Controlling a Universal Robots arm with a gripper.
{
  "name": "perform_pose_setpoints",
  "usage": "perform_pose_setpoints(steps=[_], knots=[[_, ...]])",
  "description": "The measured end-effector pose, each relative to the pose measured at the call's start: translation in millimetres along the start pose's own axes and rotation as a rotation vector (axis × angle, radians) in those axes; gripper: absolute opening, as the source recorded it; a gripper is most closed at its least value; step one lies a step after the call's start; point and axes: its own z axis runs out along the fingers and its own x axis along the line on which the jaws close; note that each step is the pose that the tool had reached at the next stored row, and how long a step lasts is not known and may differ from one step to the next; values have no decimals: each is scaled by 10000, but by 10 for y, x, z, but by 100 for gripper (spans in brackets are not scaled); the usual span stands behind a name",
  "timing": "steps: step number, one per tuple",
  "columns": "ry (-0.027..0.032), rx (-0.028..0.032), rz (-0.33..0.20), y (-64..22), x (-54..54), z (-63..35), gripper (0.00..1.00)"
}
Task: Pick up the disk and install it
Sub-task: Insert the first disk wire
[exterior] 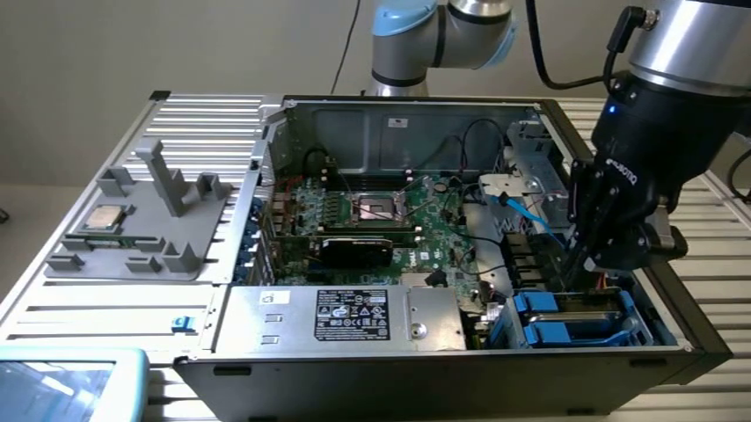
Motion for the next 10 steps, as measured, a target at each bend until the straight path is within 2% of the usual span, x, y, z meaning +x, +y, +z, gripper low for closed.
perform_pose_setpoints(steps=[5,10], knots=[[121,105,-24,20,-17,54,16],[219,268,-55,35,-11,85,16]])
